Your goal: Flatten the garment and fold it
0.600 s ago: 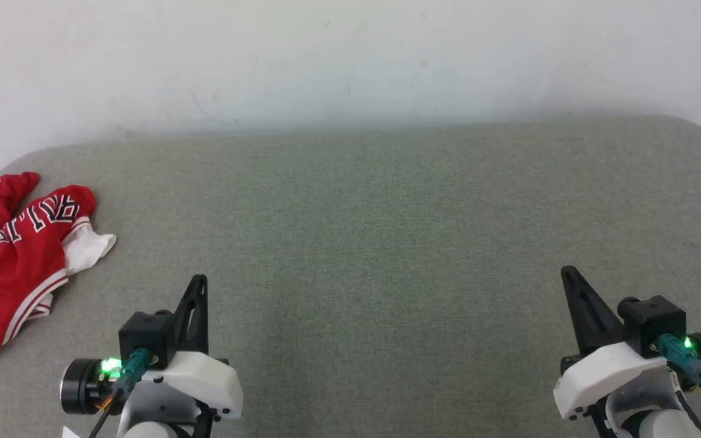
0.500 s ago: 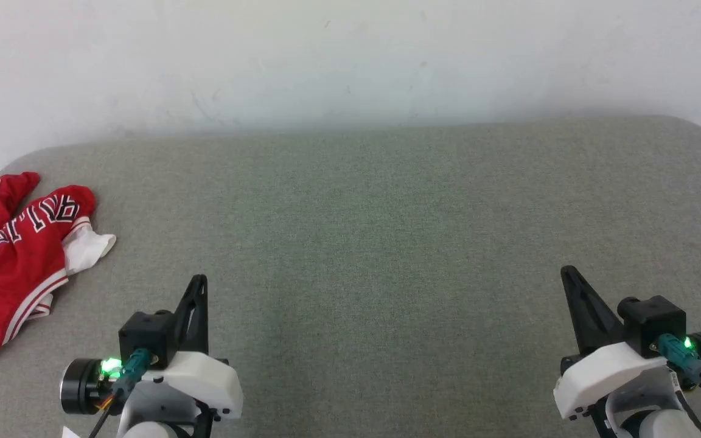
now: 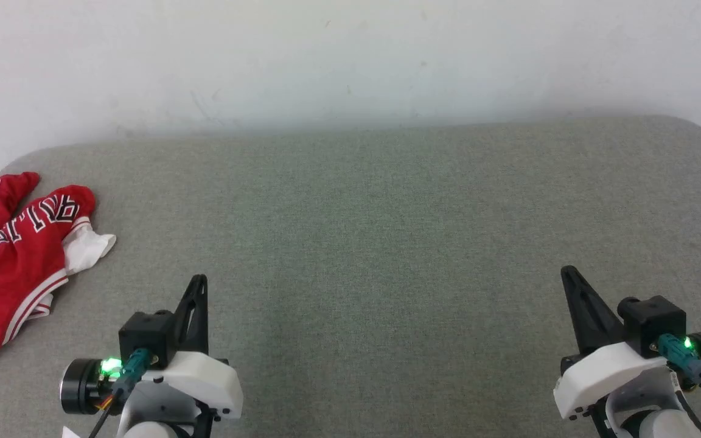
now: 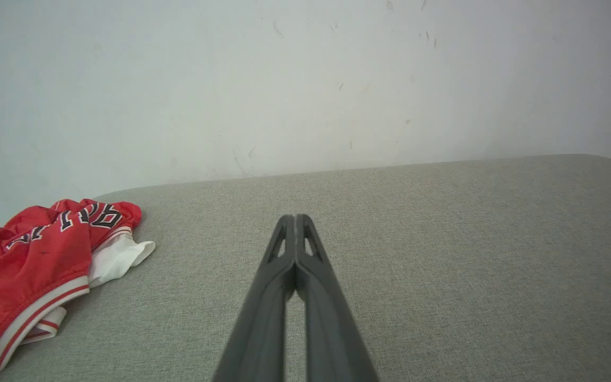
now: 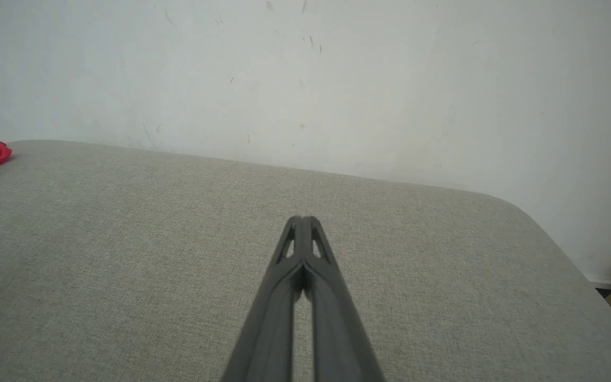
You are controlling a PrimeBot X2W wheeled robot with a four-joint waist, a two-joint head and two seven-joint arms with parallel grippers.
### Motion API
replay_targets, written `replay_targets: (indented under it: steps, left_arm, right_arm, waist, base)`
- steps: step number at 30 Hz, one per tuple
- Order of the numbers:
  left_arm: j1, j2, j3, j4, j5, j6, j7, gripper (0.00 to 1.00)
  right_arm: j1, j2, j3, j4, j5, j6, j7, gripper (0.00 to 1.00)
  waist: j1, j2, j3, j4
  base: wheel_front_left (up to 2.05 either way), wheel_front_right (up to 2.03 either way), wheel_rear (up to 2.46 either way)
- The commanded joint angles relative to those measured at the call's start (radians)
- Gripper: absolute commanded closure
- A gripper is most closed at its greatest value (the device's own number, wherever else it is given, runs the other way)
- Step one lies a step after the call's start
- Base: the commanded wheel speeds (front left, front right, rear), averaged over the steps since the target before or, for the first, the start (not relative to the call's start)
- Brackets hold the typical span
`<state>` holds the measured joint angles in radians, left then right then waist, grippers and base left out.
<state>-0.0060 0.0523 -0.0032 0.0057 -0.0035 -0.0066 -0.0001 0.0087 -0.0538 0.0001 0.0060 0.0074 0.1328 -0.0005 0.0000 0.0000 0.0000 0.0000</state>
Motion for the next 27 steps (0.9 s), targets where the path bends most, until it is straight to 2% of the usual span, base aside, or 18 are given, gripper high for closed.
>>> replay_targets:
  steps: [1,10,11,27]
  left_arm:
    - [0.006,-0.002,0.003,-0.006,0.004,0.007,0.0,1.0]
    - [0.006,-0.002,0.003,-0.006,0.004,0.007,0.0,1.0]
    - [0.0,0.0,0.0,0.0,0.0,0.0,0.0,0.0]
    - [-0.015,0.0,-0.028,0.025,-0.011,0.02,-0.026,0.0]
  right_arm:
    - [-0.009,0.004,0.0,-0.006,-0.007,-0.002,0.0,1.0]
    - [-0.009,0.004,0.0,-0.006,-0.007,-0.002,0.0,1.0]
    - [0.0,0.0,0.0,0.0,0.001,0.0,0.0,0.0]
    - [0.001,0.0,-0.007,0.005,0.01,0.0,-0.022,0.0]
  waist:
    - [0.0,0.0,0.0,0.0]
    - [0.0,0.0,0.0,0.0]
    - [0.0,0.0,0.0,0.0]
    - [0.0,0.0,0.001,0.023]
  base:
    - [0.0,0.0,0.0]
    - [0.0,0.0,0.0]
    - [0.0,0.0,0.0]
    - [0.0,0.0,0.0]
